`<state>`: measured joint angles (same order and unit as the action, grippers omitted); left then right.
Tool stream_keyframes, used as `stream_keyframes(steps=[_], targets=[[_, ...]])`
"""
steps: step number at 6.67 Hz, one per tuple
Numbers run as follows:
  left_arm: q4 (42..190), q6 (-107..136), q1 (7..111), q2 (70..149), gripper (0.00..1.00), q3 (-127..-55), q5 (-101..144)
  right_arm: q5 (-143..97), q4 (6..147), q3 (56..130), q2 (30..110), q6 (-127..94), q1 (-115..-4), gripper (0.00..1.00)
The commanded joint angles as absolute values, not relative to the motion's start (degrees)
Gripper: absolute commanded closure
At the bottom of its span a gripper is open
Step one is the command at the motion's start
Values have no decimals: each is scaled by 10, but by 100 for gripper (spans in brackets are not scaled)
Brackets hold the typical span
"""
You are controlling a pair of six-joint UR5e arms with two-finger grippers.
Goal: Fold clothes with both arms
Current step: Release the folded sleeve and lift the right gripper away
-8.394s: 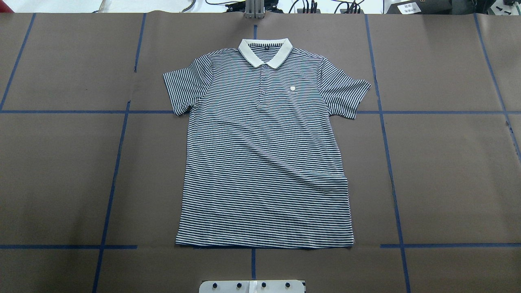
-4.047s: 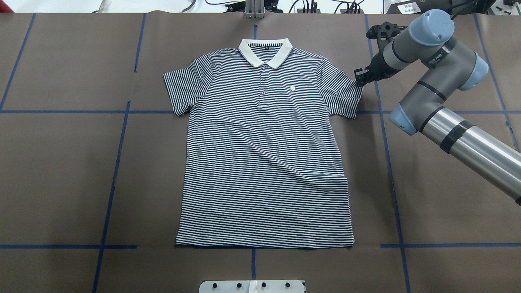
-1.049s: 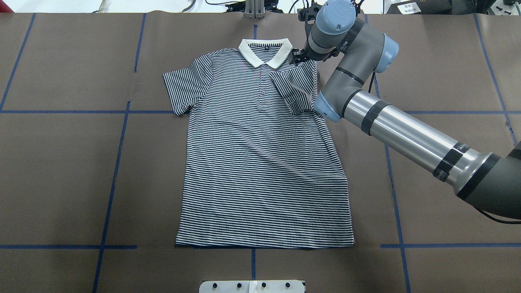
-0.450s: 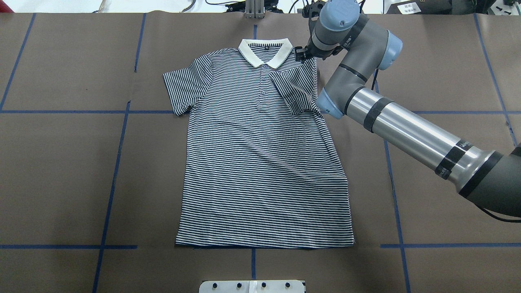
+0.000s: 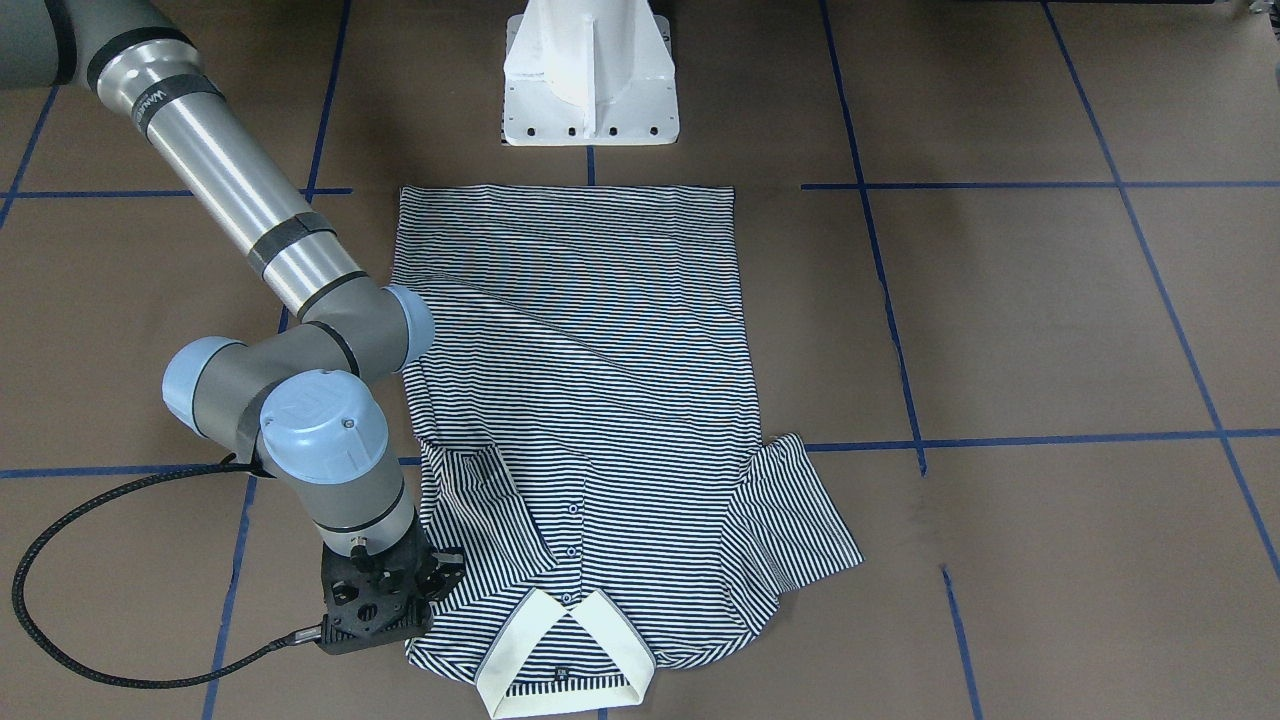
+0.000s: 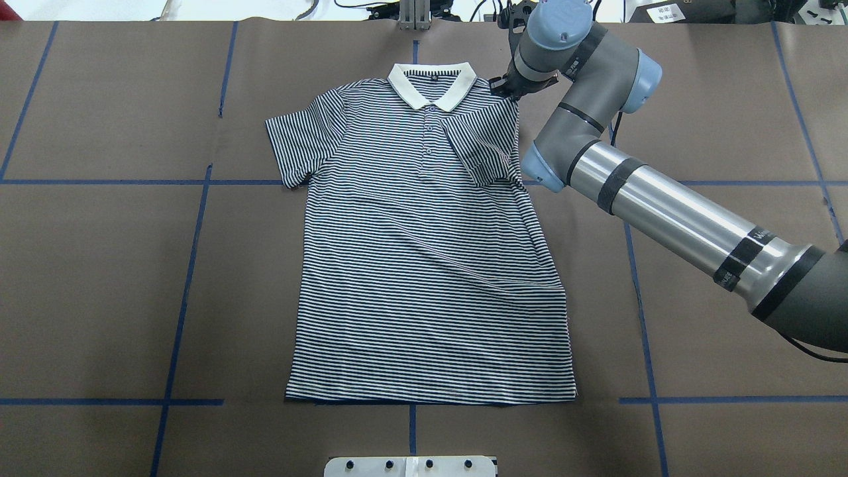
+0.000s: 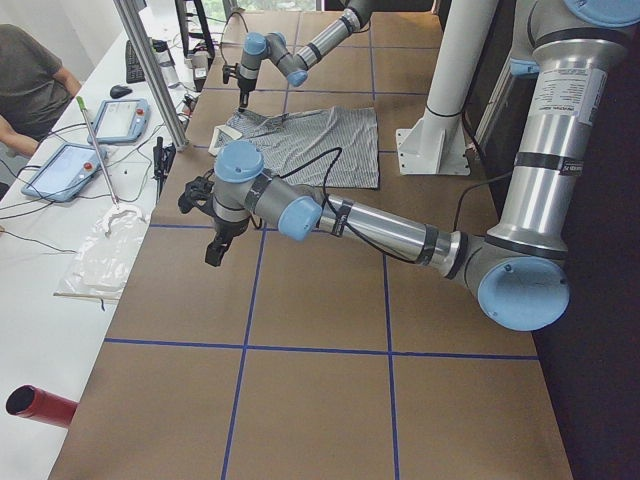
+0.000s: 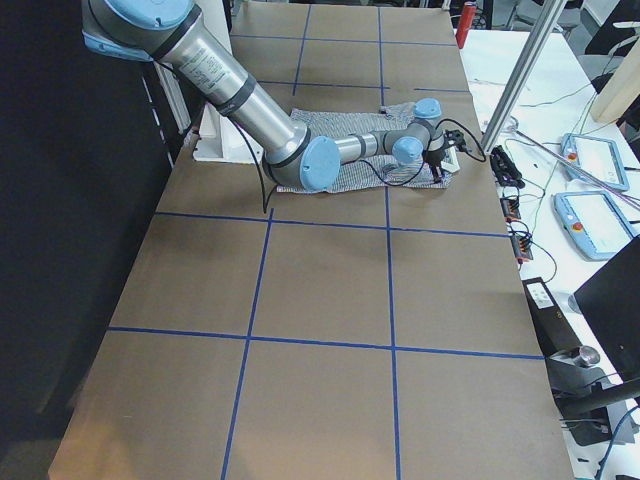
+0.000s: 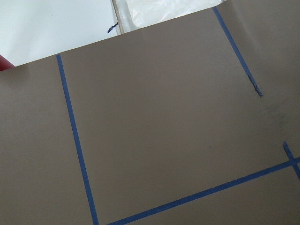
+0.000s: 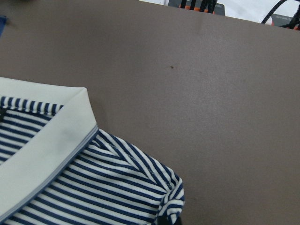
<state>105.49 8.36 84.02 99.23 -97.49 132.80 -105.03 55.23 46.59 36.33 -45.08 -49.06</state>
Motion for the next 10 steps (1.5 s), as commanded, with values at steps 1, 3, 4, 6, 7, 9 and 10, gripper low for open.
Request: stream_keyframes(steps=[1,3,4,6,7,9,10], targets=[[1053,84,840,996,0,-976,1328,-1050,551,467,381,-405,-505,100],[1049,85,840,999,0,-976,1328,-1046,549,469,381,-405,-502,12],[1056,110,840,1000,0,-976,1328,-1037,548,474,380,-408,-501,0],[1054,209,784,1023,0,-980,1322,-1103,566,509,381,-411,-521,0],[1055,287,753,1046,0,-981,1315,-1176,681,594,406,-410,-543,0],[1054,489,627,1106,0,-979,1198,-1186,950,784,452,-374,-555,0],[1054,586,567,1134,0,-970,1142,-1186,983,858,508,-315,-566,0]])
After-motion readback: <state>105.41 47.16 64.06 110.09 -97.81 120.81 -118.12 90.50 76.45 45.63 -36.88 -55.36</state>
